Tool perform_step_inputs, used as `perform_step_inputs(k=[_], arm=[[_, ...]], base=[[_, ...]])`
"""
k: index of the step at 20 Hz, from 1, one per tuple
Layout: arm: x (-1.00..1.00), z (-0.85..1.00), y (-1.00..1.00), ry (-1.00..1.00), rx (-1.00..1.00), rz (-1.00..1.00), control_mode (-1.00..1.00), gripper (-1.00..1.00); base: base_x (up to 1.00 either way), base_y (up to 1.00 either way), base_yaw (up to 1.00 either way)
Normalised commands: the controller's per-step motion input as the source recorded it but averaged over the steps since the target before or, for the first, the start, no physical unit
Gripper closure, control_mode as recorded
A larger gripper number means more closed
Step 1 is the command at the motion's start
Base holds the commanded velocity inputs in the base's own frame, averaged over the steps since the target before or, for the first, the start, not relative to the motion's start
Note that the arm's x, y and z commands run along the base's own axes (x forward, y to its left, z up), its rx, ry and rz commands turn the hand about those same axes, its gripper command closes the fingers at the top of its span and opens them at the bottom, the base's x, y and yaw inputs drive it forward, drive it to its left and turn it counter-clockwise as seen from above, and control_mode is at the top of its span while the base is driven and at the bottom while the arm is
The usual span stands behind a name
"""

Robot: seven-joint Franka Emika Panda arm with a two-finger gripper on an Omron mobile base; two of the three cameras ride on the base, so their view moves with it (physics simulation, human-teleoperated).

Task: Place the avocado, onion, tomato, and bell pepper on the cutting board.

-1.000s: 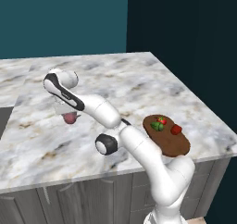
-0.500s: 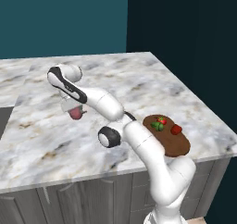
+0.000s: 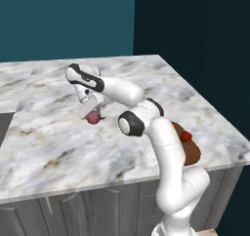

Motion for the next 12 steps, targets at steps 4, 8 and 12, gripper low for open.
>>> perform_step_inputs(k=[4, 8, 12], arm=[[-0.78, 0.15, -0.49, -0.16, 0.02, -0.04, -1.00, 1.00], [-0.50, 0.09, -0.46, -0.46, 0.12, 0.01, -1.00, 1.00], [-0.39, 0.24, -0.48, -0.49, 0.09, 0.00, -1.00, 1.00]], base=[[0.00, 0.00, 0.00], [0.00, 0.00, 0.00], [0.00, 0.00, 0.00]])
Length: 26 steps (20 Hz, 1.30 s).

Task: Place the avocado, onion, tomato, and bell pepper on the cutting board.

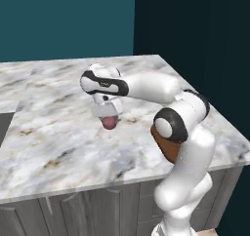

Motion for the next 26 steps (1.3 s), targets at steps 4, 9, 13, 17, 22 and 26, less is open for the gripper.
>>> perform_step_inputs(k=[4, 9, 13, 17, 22, 26], arm=[[-0.26, 0.03, -0.83, -0.43, 0.07, 0.01, -1.00, 1.00], [0.01, -0.16, -1.00, -0.09, 0.09, 0.01, -1.00, 1.00], [0.05, -0.20, -1.00, 0.00, 0.12, 0.00, -1.00, 1.00], [0.26, -0.12, -0.99, 0.00, 0.07, 0.03, -1.00, 1.00], [0.30, -0.13, -0.96, 0.00, 0.02, 0.04, -1.00, 1.00], [0.02, -0.39, -0.82, 0.00, -0.01, 0.03, -1.00, 1.00]], base=[[0.00, 0.00, 0.00], [0.00, 0.00, 0.00], [0.00, 0.00, 0.00], [0.00, 0.00, 0.00], [0.00, 0.00, 0.00], [0.00, 0.00, 0.00]])
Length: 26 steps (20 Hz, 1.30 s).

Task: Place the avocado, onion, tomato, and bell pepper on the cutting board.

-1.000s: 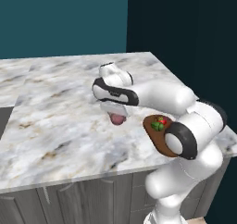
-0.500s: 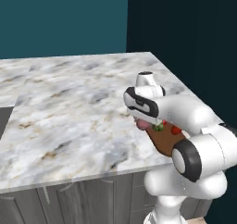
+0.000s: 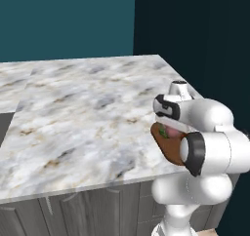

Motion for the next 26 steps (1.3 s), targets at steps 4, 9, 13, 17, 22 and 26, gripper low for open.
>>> perform_step_inputs(k=[4, 9, 13, 17, 22, 26], arm=[[-0.18, -0.40, -0.35, -0.01, -0.02, 0.00, -1.00, 1.00], [-0.29, -0.20, 0.10, 0.00, 0.00, -0.02, -1.00, 1.00], [-0.16, -0.33, 0.00, -0.01, -0.03, 0.00, -1.00, 1.00], [-0.01, -0.24, -0.17, -0.02, -0.01, 0.00, -1.00, 1.00], [0.00, -0.10, -0.09, 0.00, 0.00, 0.00, -1.00, 1.00], [0.00, -0.01, 0.00, 0.00, 0.00, 0.00, -1.00, -1.00]], base=[[0.00, 0.00, 0.00], [0.00, 0.00, 0.00], [0.00, 0.00, 0.00], [0.00, 0.00, 0.00], [0.00, 0.00, 0.00], [0.00, 0.00, 0.00]])
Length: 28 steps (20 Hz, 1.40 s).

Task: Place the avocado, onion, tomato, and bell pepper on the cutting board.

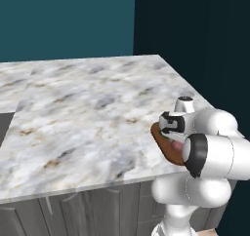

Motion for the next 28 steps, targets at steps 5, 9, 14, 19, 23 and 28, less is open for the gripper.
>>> perform_step_inputs(k=[5, 9, 14, 19, 23, 28], arm=[[0.00, 0.00, 0.00, 0.00, 0.00, 0.00, -1.00, -1.00], [0.01, 0.07, 0.00, 0.00, 0.00, 0.00, -1.00, -1.00], [0.00, 0.56, -0.04, 0.00, 0.00, 0.00, -1.00, -1.00], [-0.02, 0.75, 0.04, 0.01, 0.01, 0.00, -1.00, -1.00], [-0.10, 0.49, 0.56, -0.02, 0.02, -0.05, -1.00, -1.00], [-0.32, 0.16, 0.78, -0.03, 0.01, -0.04, -1.00, -1.00]], base=[[0.00, 0.00, 0.00], [0.00, 0.00, 0.00], [0.00, 0.00, 0.00], [0.00, 0.00, 0.00], [0.00, 0.00, 0.00], [0.00, 0.00, 0.00]])
